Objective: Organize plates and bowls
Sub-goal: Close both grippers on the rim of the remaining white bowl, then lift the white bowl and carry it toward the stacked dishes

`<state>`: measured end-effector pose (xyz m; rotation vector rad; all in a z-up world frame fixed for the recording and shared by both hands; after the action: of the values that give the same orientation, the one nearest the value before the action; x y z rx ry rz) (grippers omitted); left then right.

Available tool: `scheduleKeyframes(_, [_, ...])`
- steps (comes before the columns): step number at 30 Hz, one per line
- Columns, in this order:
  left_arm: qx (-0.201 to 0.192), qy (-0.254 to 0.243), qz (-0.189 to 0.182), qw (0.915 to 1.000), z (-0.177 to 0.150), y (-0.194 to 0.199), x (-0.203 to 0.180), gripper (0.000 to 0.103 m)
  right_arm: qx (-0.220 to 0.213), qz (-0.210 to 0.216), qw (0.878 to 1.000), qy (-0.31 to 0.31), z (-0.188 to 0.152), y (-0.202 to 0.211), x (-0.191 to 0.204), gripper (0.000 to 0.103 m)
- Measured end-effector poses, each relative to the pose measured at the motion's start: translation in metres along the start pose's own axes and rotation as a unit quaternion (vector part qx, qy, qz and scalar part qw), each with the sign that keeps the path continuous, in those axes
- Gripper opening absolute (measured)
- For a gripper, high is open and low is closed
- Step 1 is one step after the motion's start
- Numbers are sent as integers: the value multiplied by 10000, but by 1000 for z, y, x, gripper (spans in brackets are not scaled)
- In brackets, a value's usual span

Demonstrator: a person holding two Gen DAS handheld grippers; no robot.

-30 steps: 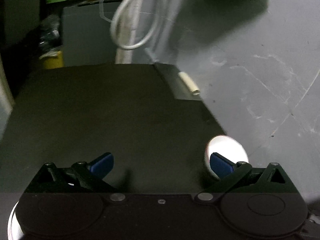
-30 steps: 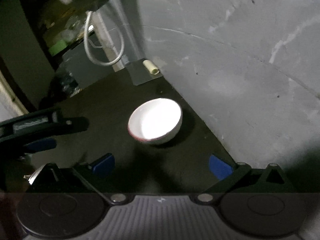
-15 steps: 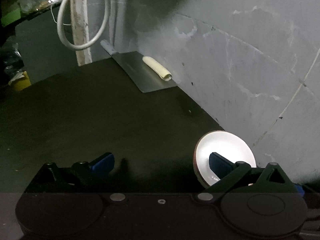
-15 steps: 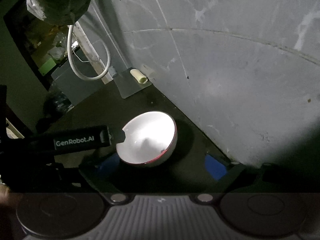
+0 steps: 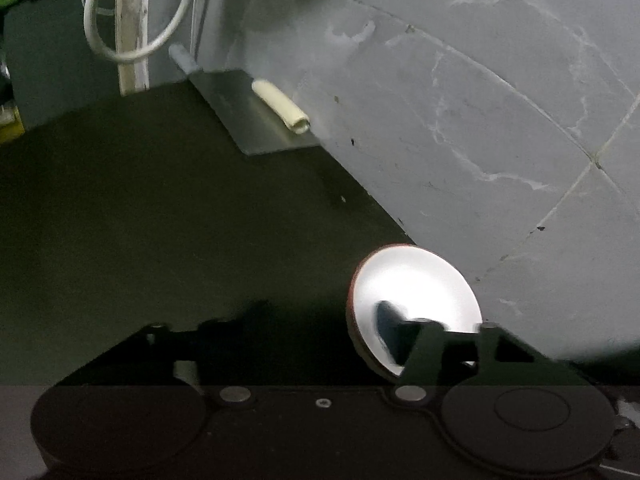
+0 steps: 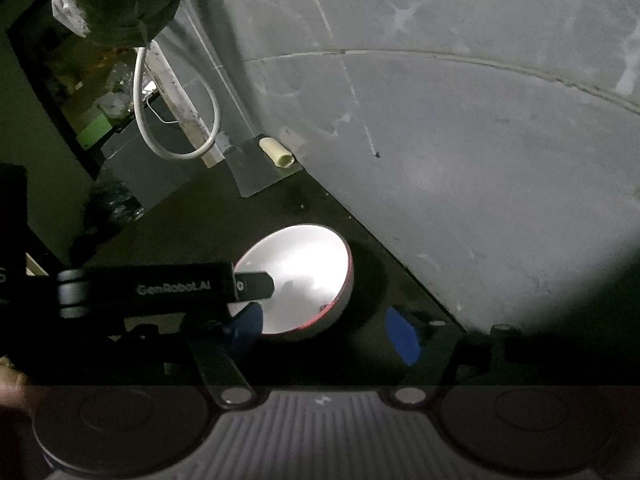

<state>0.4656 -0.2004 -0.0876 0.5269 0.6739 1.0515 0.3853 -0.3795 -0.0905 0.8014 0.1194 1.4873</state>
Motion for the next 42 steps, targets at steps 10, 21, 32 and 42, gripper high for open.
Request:
scheduleKeyframes(10, [43, 314, -305, 9990, 0, 1, 2, 22, -30, 48, 9998, 191, 2, -8, 1, 44])
scheduleKeyframes(21, [-33, 443, -381, 9983, -8, 26, -1, 13, -31, 284, 9992, 283, 3, 5, 7, 30])
scheduleKeyframes(32, [-671, 377, -365, 9964, -4, 98, -7, 13, -490, 659, 9956, 456, 13, 62, 34, 30])
scheduleKeyframes(42, [-1190, 450, -246, 9916, -23, 183, -2, 14, -789, 967, 9894, 748, 1, 128, 79, 30])
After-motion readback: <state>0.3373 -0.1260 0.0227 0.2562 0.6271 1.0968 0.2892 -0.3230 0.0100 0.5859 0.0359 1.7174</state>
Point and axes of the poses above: each gripper's, at about its wrist camera, not at the fingertips, and y roughly against the way its jaws point, x to its left, z to its top, the point moved 4 cm from there along -y, roughly the way its jaws point, and after that the axes turned 8 degrees about -x, right-handed, at the moved point
